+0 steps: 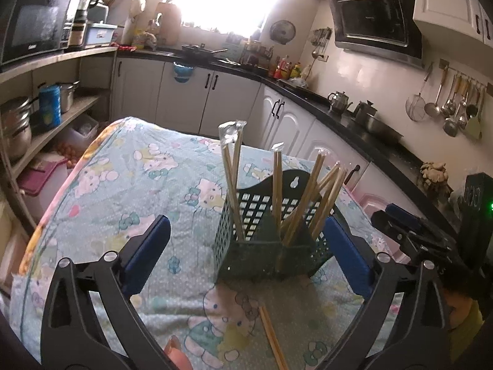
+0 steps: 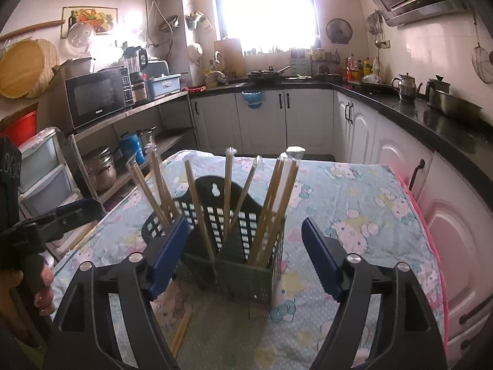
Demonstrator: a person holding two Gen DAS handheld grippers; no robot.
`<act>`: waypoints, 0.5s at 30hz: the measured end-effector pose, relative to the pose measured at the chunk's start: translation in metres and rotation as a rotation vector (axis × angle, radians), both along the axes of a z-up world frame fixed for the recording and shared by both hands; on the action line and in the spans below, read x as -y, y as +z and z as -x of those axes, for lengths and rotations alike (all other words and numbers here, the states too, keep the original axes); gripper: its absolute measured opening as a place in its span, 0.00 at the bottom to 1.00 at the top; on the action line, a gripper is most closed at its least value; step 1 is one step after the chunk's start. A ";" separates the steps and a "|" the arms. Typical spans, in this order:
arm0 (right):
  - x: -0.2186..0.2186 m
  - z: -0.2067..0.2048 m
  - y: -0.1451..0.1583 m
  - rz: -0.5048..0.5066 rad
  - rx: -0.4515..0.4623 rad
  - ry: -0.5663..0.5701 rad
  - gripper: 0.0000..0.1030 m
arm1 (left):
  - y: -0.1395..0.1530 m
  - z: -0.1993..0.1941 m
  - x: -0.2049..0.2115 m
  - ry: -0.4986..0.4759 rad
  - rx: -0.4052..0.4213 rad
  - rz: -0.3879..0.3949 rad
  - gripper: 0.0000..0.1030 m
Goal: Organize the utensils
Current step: 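Withdraw both open tools from the caddy toward the loose chopsticks on the cloth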
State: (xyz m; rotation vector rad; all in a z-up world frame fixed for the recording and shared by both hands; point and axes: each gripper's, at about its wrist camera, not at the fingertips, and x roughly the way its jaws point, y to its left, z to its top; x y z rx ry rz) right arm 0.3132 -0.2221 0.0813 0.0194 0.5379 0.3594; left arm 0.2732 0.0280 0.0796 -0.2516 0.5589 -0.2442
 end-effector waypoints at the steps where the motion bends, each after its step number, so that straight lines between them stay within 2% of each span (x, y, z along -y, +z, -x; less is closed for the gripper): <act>1: 0.001 0.004 -0.001 0.001 -0.001 -0.001 0.73 | -0.002 0.002 -0.001 0.000 -0.003 -0.001 0.89; 15: 0.009 0.042 -0.006 -0.007 -0.009 -0.002 0.78 | -0.018 0.037 -0.006 0.012 -0.016 0.013 0.89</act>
